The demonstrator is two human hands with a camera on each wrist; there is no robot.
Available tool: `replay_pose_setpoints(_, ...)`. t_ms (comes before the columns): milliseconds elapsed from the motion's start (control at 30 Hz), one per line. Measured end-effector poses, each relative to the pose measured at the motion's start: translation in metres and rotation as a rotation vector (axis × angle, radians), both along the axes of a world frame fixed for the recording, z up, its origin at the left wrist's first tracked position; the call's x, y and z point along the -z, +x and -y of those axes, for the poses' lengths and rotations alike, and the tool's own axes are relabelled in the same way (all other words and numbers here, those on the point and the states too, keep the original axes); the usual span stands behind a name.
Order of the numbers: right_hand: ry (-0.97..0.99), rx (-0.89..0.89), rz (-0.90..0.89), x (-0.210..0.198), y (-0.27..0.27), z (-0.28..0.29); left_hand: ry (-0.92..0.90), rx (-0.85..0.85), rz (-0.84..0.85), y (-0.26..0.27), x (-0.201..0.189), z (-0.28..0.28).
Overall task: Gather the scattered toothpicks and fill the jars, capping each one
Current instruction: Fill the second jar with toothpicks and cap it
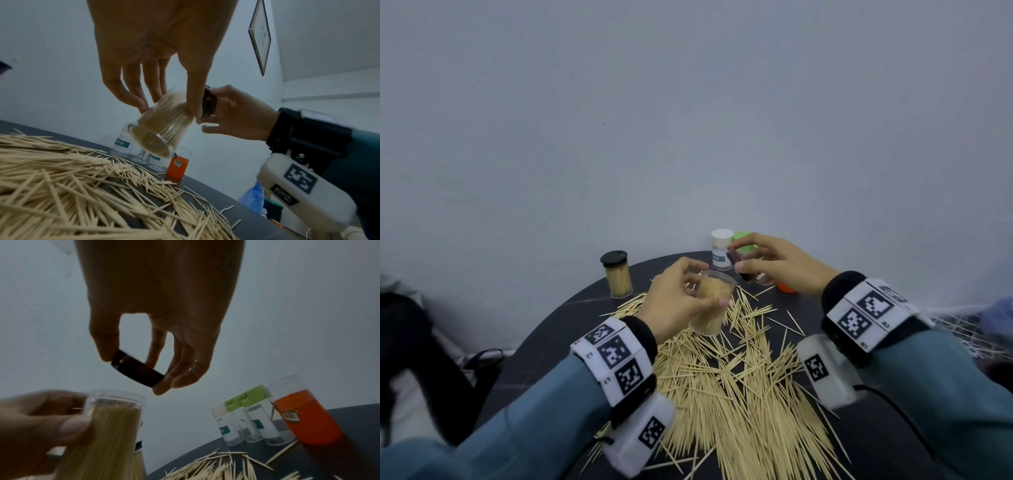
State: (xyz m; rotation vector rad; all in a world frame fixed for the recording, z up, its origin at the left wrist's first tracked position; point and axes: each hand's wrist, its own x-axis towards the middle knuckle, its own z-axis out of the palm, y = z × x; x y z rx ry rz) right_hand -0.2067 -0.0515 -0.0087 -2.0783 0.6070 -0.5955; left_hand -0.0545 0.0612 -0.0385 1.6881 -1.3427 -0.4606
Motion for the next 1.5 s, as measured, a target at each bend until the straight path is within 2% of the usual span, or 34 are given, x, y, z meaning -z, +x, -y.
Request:
replay_pose_setpoints(100, -0.015, -0.044, -0.021, 0.001, 0.005, -0.007, 0.023, -0.029, 0.030, 0.002, 0.003, 0.002)
replay_pose_setpoints(267, -0.146, -0.039, -0.087, 0.004, 0.012, -0.012, 0.025, -0.010, 0.088, 0.002, 0.008, 0.004)
replay_pose_setpoints(467, -0.234, -0.015, -0.094, 0.007, 0.011, -0.017, -0.013, 0.041, 0.020, 0.003, 0.009, 0.002)
replay_pose_setpoints(633, -0.216, -0.046, -0.132, 0.006, 0.016, -0.018, -0.035, 0.059, -0.025, 0.004, 0.009, 0.000)
replay_pose_setpoints(767, -0.177, -0.081, -0.145, 0.012, 0.024, -0.020, -0.041, 0.063, -0.140, 0.005, 0.007, -0.005)
replay_pose_setpoints(867, -0.100, -0.099, -0.112, 0.014, 0.030, -0.025, -0.042, 0.040, -0.138, 0.009, 0.008, -0.009)
replay_pose_setpoints(1033, -0.057, -0.081, -0.091, 0.014, 0.034, -0.027, -0.055, -0.025, 0.005, 0.007, 0.004, -0.013)
replay_pose_setpoints(1233, -0.101, -0.015, -0.118, 0.018, 0.034, -0.025, -0.060, -0.087, 0.182, -0.006, 0.006, -0.010)
replay_pose_setpoints(1500, -0.107, 0.053, -0.153, 0.019, 0.035, -0.027, 0.024, -0.171, 0.356, -0.019, 0.006, -0.002)
